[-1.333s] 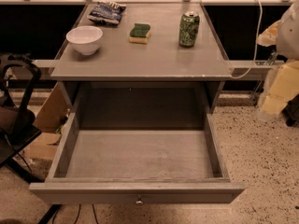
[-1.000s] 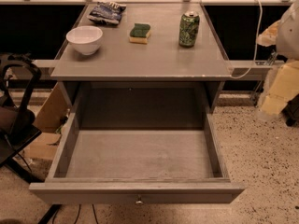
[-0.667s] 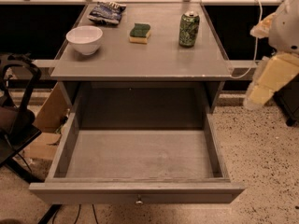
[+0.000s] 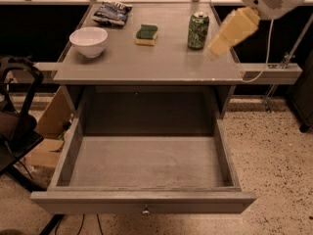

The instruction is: Place sponge into top drawer

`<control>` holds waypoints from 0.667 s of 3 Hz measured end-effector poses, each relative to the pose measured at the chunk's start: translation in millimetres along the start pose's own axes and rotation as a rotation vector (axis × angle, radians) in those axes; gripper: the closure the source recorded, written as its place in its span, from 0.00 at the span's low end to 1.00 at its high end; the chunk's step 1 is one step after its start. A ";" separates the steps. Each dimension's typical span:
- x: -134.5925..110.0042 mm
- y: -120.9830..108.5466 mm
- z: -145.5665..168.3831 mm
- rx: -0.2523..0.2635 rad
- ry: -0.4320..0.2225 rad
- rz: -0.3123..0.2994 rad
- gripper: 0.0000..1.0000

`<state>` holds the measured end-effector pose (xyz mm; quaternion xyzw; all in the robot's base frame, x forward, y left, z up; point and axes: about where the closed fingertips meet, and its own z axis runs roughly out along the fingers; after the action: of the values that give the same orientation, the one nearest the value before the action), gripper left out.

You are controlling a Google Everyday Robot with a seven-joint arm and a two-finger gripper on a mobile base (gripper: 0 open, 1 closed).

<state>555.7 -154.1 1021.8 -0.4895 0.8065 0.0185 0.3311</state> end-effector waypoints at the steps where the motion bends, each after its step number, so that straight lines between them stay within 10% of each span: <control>1: -37.3 -25.6 32.4 0.051 -0.063 0.133 0.00; 2: -46.4 -28.8 33.4 0.063 -0.090 0.218 0.00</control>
Offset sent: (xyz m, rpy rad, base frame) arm 0.0427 0.0242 0.0026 0.0910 -0.0211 -0.0990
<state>610.1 -121.2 1029.9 -0.3869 0.8394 0.0511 0.3782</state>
